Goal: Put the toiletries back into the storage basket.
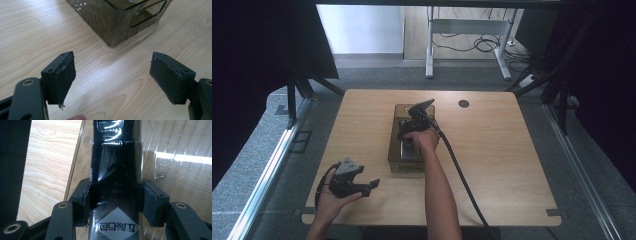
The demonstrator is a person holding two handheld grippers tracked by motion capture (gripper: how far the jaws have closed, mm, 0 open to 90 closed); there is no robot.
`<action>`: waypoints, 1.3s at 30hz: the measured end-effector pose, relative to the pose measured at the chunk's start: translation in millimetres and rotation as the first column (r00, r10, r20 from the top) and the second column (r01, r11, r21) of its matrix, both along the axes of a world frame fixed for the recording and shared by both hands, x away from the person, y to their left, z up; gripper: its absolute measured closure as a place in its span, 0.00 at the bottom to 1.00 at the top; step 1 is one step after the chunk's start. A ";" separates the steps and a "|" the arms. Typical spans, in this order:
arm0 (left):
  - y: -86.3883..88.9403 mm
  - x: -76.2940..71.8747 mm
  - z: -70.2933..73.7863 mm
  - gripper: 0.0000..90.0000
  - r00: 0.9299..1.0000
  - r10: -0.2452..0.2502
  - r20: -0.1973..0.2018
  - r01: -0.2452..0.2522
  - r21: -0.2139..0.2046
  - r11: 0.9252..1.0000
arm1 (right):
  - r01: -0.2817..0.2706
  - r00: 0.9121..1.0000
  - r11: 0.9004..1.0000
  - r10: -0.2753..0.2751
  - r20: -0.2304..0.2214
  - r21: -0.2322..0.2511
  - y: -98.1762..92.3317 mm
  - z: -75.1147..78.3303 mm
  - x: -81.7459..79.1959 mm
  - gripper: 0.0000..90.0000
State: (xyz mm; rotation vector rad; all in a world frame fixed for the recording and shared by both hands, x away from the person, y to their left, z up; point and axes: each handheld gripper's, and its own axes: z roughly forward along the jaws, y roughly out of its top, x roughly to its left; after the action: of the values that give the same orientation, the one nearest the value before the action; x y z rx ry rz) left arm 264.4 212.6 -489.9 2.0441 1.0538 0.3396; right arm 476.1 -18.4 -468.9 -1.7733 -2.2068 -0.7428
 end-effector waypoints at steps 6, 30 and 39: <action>0.2 -0.3 1.1 0.23 1.000 -0.003 0.001 0.003 -0.008 1.000 | 0.021 1.000 1.000 -0.021 -0.011 0.003 1.4 -6.0 0.2 0.52; -1.3 0.6 -1.1 0.23 1.000 -0.004 -0.003 0.004 0.001 1.000 | 0.101 0.993 0.995 -0.102 -0.059 -0.009 11.9 -25.4 -3.5 0.52; -0.8 0.6 -1.0 0.23 1.000 0.000 0.004 0.000 -0.001 1.000 | 0.102 0.992 0.995 -0.103 -0.074 -0.015 16.1 -30.3 -5.0 0.51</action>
State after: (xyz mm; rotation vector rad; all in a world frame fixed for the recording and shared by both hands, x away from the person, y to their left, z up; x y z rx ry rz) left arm 265.0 211.8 -490.9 2.0420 1.0506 0.3433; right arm 471.2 -2.3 -499.2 -1.9004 -2.0895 -0.6743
